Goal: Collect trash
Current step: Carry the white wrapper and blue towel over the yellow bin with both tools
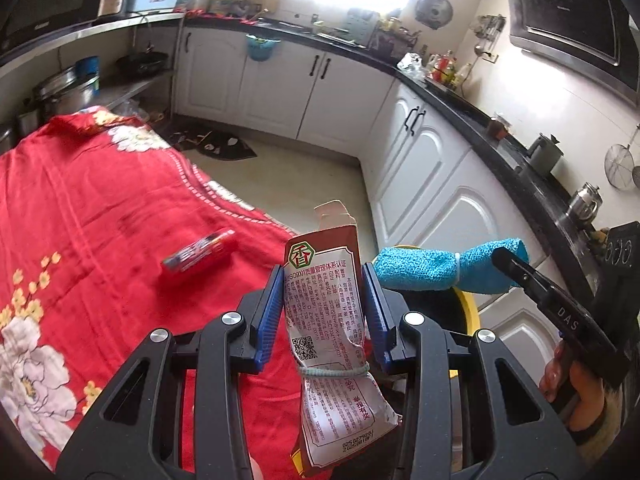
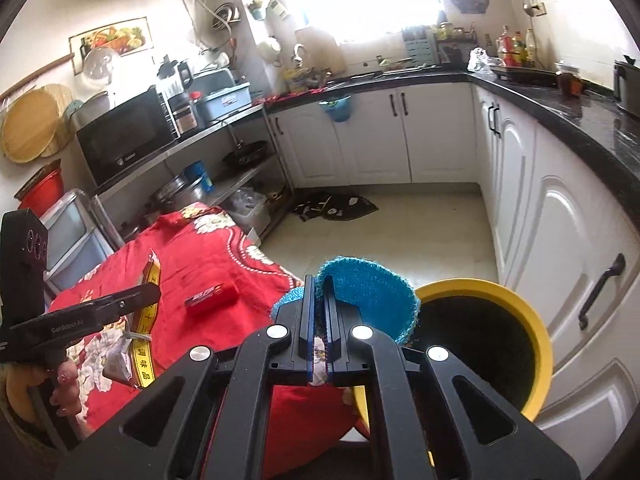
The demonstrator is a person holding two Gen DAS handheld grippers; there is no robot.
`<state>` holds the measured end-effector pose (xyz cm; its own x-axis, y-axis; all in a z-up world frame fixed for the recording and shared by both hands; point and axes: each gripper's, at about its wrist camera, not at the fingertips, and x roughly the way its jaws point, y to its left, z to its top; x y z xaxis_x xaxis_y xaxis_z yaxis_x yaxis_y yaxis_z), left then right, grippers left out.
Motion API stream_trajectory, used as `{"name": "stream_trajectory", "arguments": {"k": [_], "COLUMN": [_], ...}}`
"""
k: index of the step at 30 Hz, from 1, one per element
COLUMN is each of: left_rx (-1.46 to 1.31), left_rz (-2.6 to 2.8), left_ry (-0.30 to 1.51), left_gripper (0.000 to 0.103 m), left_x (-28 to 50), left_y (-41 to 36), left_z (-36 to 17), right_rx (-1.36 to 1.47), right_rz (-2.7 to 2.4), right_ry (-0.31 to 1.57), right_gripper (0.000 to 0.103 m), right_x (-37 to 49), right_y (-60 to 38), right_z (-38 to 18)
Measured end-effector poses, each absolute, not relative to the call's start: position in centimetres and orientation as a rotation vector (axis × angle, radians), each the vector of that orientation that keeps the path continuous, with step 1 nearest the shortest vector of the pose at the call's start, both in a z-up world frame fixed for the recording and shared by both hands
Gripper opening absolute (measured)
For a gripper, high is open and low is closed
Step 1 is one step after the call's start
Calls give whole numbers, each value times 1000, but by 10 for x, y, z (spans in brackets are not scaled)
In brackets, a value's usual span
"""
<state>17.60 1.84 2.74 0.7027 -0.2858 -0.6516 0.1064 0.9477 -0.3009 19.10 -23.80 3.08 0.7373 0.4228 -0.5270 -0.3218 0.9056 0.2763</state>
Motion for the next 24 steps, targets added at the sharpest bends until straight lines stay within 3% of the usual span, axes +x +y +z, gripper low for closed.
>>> {"name": "stream_trajectory", "arguments": {"k": [24], "left_rx": [-185], "left_rz": [-369], "left_ry": [739], "left_gripper": [31], "left_x": [205], "left_y": [-71], "left_z": [40], "right_rx": [205], "right_rz": [237], "right_ry": [563], "right_gripper": [4], "right_x": [170], "right_y": [-316], "right_z": [39]}}
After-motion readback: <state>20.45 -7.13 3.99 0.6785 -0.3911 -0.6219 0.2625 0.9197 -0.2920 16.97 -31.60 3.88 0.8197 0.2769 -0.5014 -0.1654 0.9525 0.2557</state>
